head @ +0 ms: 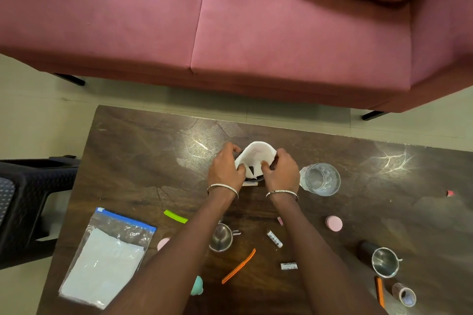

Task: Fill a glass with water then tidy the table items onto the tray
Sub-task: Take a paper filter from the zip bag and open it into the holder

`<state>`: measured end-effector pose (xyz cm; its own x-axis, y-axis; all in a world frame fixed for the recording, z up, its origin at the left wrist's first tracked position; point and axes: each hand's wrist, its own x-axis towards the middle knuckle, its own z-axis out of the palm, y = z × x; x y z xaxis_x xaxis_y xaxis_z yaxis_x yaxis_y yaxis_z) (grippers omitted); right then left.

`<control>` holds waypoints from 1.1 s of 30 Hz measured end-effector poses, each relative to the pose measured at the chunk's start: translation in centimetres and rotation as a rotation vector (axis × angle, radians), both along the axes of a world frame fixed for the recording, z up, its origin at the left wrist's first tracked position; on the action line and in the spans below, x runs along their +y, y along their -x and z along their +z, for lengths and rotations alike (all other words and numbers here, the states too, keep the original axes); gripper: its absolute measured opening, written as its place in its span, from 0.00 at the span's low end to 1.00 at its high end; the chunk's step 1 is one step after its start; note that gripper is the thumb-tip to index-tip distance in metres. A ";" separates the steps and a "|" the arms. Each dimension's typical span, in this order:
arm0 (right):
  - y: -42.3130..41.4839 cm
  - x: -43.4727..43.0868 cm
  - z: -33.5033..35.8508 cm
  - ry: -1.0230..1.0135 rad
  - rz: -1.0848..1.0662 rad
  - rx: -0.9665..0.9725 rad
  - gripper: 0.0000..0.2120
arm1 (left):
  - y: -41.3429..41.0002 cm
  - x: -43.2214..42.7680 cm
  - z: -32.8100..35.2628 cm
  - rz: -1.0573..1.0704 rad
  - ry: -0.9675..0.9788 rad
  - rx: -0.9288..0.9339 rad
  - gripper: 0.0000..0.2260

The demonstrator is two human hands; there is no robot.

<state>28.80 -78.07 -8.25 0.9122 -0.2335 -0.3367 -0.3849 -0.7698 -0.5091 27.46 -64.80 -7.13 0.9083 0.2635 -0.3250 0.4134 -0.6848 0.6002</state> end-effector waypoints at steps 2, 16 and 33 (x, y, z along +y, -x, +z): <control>-0.2 0.0 0.1 -0.014 0.001 0.034 0.08 | -0.1 -0.2 -0.1 0.017 0.009 0.004 0.15; 1.6 -1.6 0.6 0.063 0.021 -0.039 0.06 | 1.1 -3.0 0.0 0.166 0.067 0.145 0.15; 2.4 -1.3 0.8 0.074 0.050 -0.008 0.14 | 1.8 -3.4 0.6 0.115 -0.095 0.095 0.13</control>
<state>26.43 -79.36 -7.50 0.9258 -0.2121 -0.3130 -0.3417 -0.8236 -0.4527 25.64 -68.25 -6.52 0.8368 0.3979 -0.3761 0.5440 -0.6816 0.4894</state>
